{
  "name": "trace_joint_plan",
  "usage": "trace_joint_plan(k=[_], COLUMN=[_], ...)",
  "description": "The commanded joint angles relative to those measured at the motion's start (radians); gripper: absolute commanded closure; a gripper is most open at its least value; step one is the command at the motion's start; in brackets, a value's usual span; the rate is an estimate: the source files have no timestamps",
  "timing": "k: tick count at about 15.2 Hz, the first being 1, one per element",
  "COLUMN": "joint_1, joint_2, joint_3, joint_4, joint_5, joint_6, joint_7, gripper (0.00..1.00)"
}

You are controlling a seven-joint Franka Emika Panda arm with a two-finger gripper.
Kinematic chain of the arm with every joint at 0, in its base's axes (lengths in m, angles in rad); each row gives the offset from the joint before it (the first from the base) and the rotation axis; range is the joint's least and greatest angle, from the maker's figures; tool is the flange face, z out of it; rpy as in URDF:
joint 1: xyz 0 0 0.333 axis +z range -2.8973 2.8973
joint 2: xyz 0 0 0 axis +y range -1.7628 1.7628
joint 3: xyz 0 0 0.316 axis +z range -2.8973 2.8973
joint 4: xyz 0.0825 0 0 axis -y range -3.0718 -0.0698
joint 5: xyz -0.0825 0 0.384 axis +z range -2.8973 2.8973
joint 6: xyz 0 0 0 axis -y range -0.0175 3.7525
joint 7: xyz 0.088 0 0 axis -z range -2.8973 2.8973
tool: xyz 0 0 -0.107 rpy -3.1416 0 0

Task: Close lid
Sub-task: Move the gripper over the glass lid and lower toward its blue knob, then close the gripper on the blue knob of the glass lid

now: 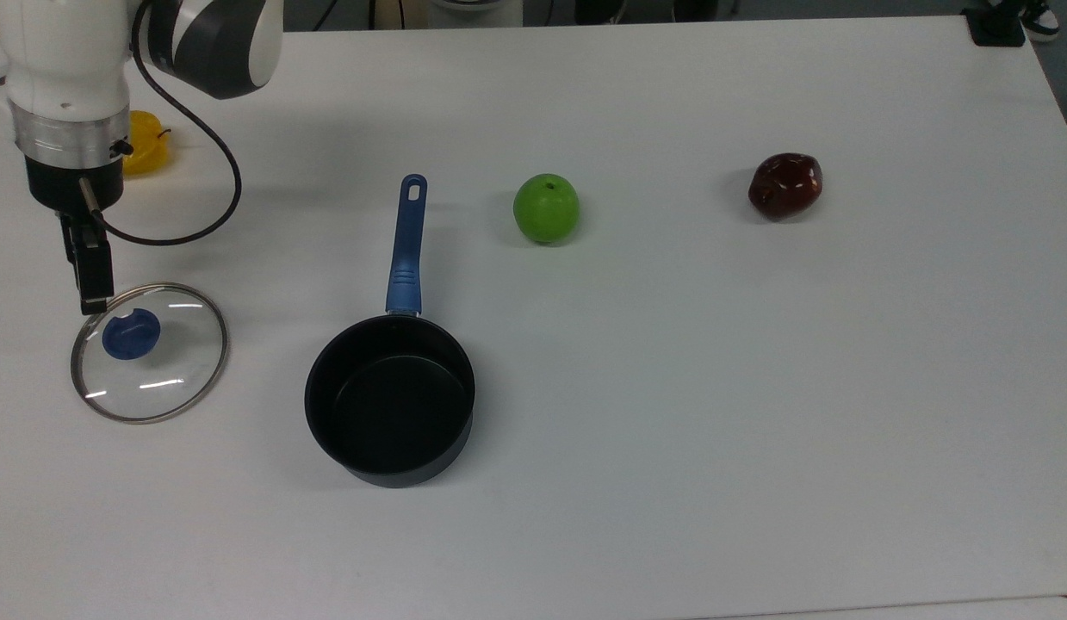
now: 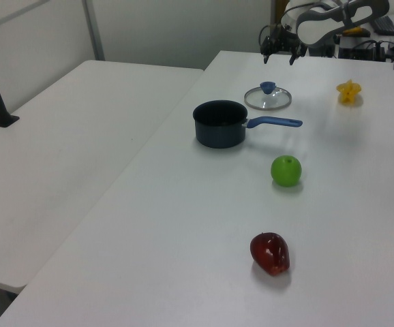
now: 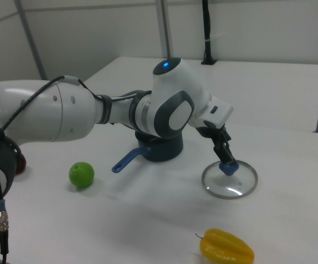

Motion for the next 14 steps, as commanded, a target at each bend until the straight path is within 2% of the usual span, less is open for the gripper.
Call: trace_joint_plan(k=[1, 6, 14], joint_1=[0.010, 0.010, 0.028], joint_2=[0.041, 0.088, 0.137], joint_3=[-0.012, -0.012, -0.013], joint_4=[-0.004, 0.019, 0.026], joint_5=[-0.030, -0.085, -0.096], joint_6=[0.024, 0.052, 0.121], joint_7=[0.030, 0.052, 0.052], gripper=[0.01, 0.03, 0.04])
